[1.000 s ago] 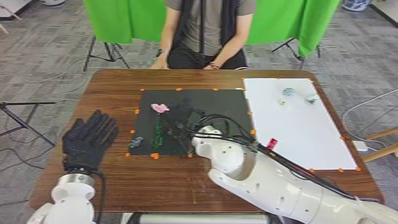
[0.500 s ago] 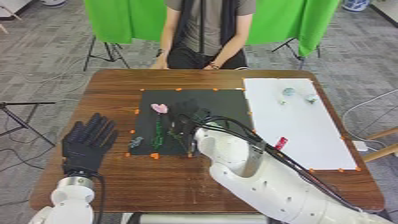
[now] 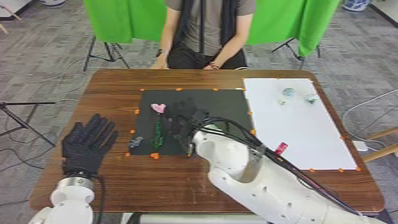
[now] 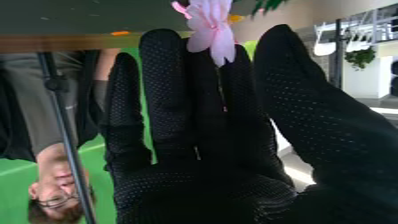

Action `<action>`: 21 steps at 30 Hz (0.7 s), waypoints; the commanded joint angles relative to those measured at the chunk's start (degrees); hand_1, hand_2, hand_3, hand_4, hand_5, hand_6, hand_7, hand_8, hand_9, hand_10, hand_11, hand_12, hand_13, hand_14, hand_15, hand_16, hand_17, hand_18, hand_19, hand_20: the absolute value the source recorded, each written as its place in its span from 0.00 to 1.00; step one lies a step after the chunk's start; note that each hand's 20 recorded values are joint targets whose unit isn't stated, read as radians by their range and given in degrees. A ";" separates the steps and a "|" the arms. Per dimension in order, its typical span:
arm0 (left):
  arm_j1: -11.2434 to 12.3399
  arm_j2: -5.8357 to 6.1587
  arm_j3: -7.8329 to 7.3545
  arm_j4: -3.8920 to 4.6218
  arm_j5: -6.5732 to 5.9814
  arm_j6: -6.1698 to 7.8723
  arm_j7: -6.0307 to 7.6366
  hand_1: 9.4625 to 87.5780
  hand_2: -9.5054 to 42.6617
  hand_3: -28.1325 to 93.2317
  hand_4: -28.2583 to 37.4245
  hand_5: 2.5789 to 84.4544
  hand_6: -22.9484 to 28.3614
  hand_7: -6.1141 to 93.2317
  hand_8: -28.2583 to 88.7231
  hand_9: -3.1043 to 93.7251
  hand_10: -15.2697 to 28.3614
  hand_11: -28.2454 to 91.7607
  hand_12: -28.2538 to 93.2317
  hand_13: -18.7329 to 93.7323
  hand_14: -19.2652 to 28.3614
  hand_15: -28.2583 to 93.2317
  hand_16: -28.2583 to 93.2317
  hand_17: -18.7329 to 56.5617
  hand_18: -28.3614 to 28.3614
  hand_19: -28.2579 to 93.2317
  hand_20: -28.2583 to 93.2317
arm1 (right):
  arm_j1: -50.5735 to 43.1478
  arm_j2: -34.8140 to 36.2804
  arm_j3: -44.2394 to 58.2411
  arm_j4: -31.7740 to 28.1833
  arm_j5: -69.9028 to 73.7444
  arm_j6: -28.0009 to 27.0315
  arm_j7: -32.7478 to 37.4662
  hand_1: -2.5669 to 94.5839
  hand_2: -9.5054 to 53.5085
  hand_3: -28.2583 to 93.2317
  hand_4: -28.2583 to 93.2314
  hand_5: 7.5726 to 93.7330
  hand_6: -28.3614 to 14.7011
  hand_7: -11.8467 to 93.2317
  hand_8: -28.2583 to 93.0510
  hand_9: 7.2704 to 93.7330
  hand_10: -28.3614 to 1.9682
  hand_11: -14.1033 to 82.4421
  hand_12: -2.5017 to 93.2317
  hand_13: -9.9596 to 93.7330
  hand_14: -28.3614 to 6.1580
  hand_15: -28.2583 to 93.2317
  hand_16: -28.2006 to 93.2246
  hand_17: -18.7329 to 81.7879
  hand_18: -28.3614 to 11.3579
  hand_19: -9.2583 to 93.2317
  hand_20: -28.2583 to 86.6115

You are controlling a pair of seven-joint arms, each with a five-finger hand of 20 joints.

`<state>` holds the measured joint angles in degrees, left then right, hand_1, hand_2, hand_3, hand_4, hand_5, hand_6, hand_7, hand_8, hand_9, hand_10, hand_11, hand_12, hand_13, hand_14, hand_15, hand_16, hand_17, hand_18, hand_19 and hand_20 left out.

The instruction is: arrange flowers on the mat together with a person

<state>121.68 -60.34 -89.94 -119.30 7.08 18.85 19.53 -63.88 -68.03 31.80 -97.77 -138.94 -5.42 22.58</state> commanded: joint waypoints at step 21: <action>1.08 -0.83 0.00 0.21 -1.47 1.49 -0.23 0.24 0.48 0.86 0.00 0.58 0.62 0.19 0.15 0.49 0.67 0.40 0.28 0.47 0.75 0.50 0.17 0.19 0.80 0.59 0.31 | -0.05 -0.12 -2.02 1.03 0.06 4.77 4.90 0.67 0.00 0.80 0.00 0.68 0.66 0.30 0.14 0.79 0.59 0.25 0.42 0.62 0.48 0.70 0.55 0.40 0.17 0.75 0.48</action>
<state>122.10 -60.81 -90.04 -119.31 6.22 19.64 19.59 -63.73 -68.04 29.39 -96.63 -137.72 0.89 28.21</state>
